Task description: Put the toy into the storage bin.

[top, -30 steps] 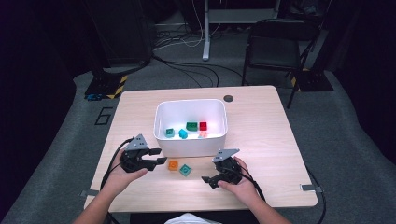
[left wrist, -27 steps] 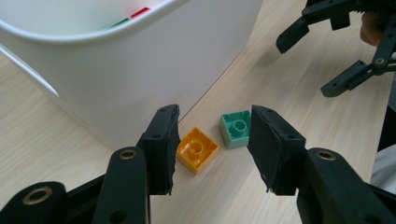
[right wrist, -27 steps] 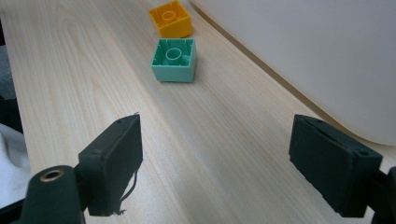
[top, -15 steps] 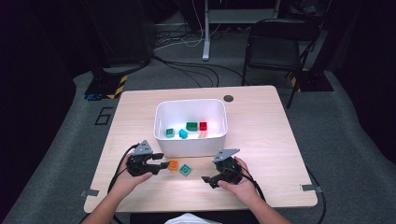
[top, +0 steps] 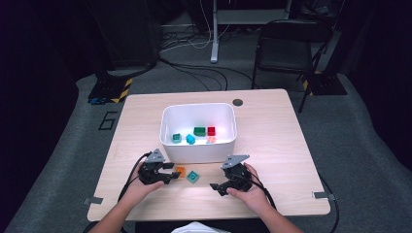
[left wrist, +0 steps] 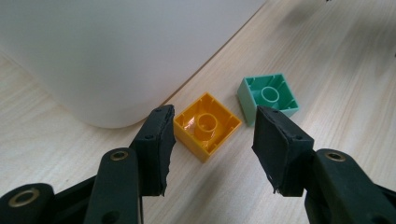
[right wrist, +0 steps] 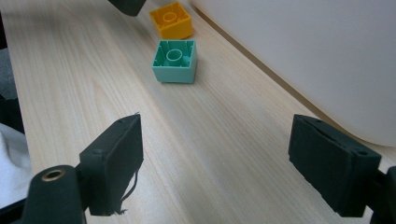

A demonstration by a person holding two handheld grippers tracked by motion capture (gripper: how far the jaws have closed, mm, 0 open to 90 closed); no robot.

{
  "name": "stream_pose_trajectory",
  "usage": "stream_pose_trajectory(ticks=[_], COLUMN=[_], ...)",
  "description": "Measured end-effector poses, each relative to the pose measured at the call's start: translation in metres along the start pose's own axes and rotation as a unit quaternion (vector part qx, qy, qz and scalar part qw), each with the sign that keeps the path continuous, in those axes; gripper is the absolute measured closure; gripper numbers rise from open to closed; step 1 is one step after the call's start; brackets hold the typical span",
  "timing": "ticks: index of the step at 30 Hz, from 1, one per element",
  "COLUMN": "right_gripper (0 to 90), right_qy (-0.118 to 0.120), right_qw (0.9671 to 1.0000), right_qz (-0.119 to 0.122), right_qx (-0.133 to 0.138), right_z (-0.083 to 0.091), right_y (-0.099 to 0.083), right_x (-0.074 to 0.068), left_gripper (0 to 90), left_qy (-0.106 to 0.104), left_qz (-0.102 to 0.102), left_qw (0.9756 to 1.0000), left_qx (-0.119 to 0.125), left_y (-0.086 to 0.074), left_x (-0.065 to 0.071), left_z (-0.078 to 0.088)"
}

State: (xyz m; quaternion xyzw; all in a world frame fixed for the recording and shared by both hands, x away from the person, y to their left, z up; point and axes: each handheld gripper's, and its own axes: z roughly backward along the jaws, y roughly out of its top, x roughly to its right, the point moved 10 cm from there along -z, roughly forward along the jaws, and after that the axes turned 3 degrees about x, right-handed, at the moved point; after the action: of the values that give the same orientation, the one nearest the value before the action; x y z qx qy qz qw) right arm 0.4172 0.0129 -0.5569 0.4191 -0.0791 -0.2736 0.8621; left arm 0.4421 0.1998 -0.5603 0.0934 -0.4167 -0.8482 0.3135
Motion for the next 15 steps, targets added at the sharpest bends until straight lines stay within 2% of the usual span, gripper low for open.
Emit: stream_pose_trajectory(ticks=[5,6,9,10,12,15], right_gripper=[17.2,17.2,17.2,17.3,17.3,17.3], right_qy=[0.0,0.0,0.0,0.0,0.0,-0.001], right_qw=[1.0,1.0,1.0,1.0,1.0,1.0], right_qz=[-0.001,0.0,0.0,0.0,-0.001,0.0], right_qx=[-0.001,-0.001,-0.001,-0.001,0.0,-0.001], right_z=[0.0,0.0,0.0,0.0,0.0,0.0], right_y=[0.0,0.0,0.0,0.0,0.0,0.0], right_x=[0.0,0.0,-0.001,0.0,0.0,0.0], left_gripper=[46.7,46.6,46.4,46.2,46.0,45.3], left_qy=[-0.004,-0.005,-0.012,-0.011,-0.016,-0.012], left_qz=[0.002,-0.003,0.003,-0.006,0.001,-0.003], left_qw=[0.9999,0.9998,0.9997,0.9997,0.9996,0.9997], left_qx=[-0.013,-0.018,-0.021,-0.022,-0.023,-0.021], left_y=[-0.004,-0.005,-0.006,-0.006,-0.006,-0.004], left_x=[-0.001,-0.002,0.003,0.002,0.005,0.004], left_z=[-0.007,-0.008,-0.013,-0.013,-0.016,-0.018])
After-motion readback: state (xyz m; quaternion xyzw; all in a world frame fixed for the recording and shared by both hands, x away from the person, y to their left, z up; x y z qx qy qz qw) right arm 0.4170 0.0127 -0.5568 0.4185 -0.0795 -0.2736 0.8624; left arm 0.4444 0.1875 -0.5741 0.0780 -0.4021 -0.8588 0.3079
